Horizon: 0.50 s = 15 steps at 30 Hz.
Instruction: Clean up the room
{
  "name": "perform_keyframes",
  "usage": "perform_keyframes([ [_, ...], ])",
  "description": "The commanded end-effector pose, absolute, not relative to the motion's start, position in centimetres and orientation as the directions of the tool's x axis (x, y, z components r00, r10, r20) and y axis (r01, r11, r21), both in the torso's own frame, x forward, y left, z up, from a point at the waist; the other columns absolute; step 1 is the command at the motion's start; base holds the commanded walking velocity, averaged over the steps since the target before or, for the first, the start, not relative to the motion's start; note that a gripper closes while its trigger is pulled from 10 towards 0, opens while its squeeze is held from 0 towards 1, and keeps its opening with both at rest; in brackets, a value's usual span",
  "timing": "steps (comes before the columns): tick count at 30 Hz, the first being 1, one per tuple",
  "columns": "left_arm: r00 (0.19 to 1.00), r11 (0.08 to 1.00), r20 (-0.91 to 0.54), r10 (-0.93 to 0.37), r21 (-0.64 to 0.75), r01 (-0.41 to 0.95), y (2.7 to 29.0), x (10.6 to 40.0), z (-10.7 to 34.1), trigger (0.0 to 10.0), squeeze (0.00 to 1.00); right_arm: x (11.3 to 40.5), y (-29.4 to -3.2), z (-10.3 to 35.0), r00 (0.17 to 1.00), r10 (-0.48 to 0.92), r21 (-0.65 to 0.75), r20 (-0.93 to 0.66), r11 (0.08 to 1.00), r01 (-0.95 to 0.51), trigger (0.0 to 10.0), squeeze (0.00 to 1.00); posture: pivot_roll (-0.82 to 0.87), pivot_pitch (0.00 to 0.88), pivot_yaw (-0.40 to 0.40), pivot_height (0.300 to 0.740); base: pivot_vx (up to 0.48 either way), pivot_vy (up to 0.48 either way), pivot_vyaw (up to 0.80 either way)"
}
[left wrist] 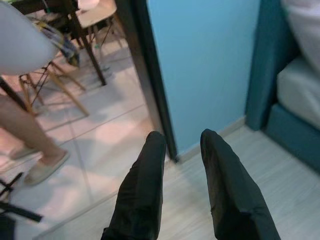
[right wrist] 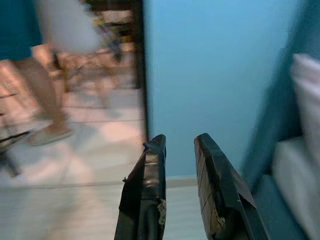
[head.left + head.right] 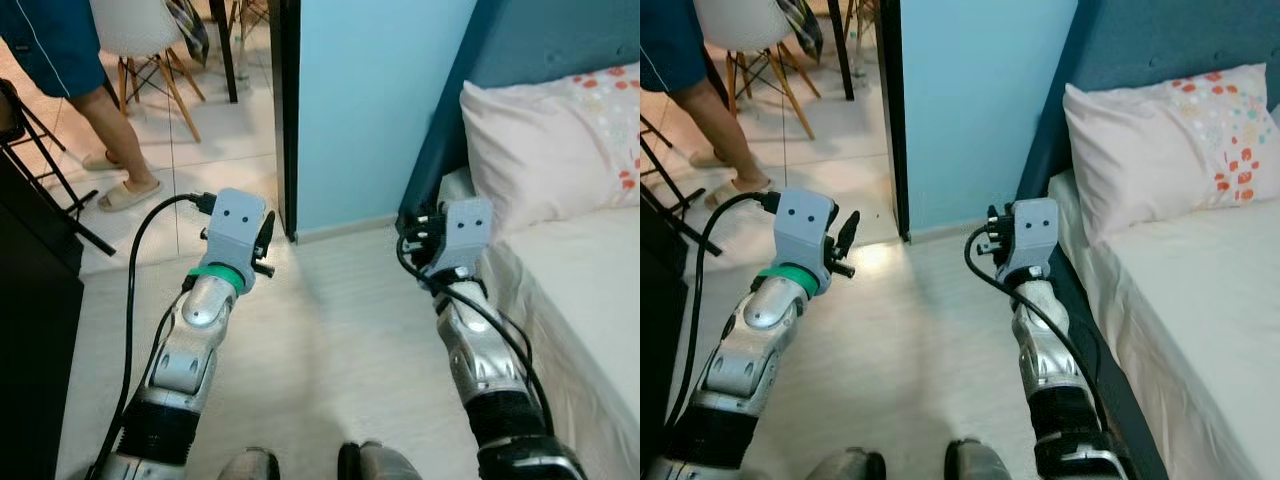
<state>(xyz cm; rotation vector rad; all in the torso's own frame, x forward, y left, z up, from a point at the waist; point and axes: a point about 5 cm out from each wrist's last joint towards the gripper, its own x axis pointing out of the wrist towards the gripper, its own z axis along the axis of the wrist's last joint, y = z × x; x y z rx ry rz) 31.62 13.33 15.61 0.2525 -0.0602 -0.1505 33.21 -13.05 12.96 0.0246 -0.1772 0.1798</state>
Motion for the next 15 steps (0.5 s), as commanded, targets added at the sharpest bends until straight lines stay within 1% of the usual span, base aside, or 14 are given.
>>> perform_keyframes([
  [1, 0.984, 0.95, 0.031, -0.174, 0.267, 0.16, 13.0, 31.4, 15.0, 10.0, 0.0, 33.0, -13.4, 12.3, 0.974, 0.165, 0.007, 0.158, 0.986, -0.169, 10.0, 0.0, 0.0, 0.082, 0.025, 0.737, 0.307, 0.0, 0.0],
  [3, 0.983, 0.945, 0.034, -0.181, 0.284, 0.164, 12.9, 31.3, 14.8, 10.0, 0.0, 33.0, -13.3, 12.2, 0.974, 0.167, 0.007, 0.156, 0.985, -0.17, 10.0, 0.0, 0.0, 0.08, 0.026, 0.737, 0.311, 0.0, 0.0],
  [4, 0.978, 0.936, 0.038, -0.207, 0.299, 0.186, 12.7, 31.2, 14.5, 10.0, 0.0, 32.9, -12.9, 12.2, 0.972, 0.172, 0.012, 0.159, 0.984, -0.176, 10.0, 0.0, 0.0, 0.07, 0.037, 0.737, 0.326, 0.0, 0.0],
  [12, 0.963, 0.929, 0.079, -0.259, 0.291, 0.226, 12.0, 31.7, 15.5, 10.0, 0.0, 33.0, -12.7, 12.6, 0.971, 0.154, 0.026, 0.181, 0.986, -0.162, 10.0, 0.0, -0.02, 0.045, 0.059, 0.737, 0.331, 0.0, 0.0],
  [15, 0.958, 0.928, 0.096, -0.271, 0.289, 0.234, 11.5, 32.2, 16.1, 10.0, 0.0, 33.1, -13.1, 12.7, 0.972, 0.139, 0.025, 0.19, 0.989, -0.146, 10.0, 0.0, -0.03, 0.033, 0.064, 0.737, 0.339, 0.0, -0.49],
])
